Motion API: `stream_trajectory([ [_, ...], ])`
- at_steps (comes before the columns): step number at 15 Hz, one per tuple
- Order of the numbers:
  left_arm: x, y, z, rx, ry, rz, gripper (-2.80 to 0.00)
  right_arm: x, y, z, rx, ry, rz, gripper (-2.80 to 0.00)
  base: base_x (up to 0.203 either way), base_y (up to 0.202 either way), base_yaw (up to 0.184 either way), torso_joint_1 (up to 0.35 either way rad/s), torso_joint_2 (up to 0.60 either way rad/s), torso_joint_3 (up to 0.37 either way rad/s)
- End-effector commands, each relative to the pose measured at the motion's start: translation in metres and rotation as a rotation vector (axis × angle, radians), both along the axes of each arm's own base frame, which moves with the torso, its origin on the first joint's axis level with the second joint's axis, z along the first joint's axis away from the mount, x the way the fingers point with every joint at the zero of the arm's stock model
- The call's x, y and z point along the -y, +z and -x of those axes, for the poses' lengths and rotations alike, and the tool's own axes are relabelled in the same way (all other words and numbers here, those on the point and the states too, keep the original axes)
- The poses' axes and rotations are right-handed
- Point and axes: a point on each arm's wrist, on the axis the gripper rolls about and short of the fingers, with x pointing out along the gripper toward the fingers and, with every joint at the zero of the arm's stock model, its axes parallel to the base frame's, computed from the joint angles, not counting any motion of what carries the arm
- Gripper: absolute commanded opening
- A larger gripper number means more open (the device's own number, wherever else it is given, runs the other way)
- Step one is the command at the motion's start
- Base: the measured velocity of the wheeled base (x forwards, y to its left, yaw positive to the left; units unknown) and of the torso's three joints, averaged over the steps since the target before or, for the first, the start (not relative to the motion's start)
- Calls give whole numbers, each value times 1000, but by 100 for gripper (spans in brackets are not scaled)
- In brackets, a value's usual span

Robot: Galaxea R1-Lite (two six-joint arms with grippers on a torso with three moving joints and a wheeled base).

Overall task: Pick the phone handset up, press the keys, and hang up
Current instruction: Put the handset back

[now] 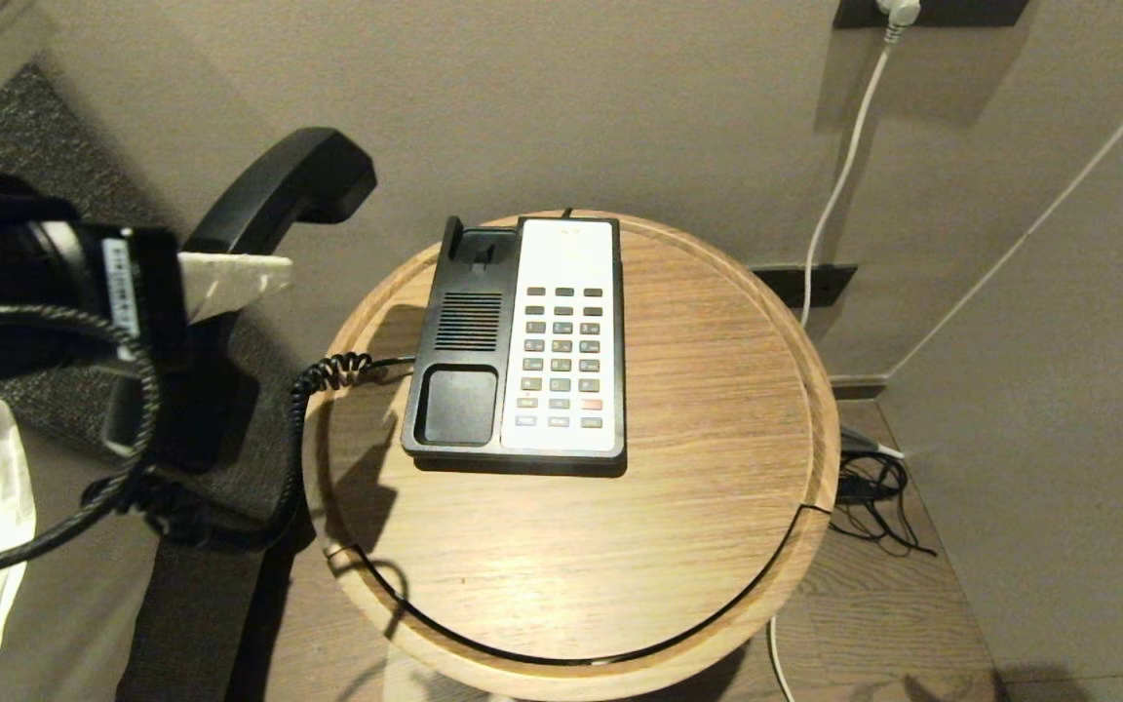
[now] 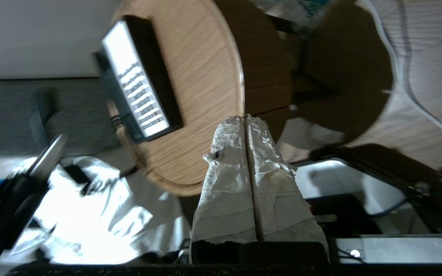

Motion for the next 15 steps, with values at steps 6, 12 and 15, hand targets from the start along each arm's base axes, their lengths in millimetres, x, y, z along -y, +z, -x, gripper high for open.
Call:
stream_trajectory([
  [6,60,7,-60,-2,101,-66,-280,14,-28,32,64,57,-62,-280,0,0,0,0,0,0],
  [12,83,-4,-59,-50,35,-53,-280,14,-56,32,51,72,-60,-280,0,0,0,0,0,0],
  [15,88,-9,-63,-79,47,-35,-280,13,-63,30,49,73,-58,-280,0,0,0,0,0,0],
])
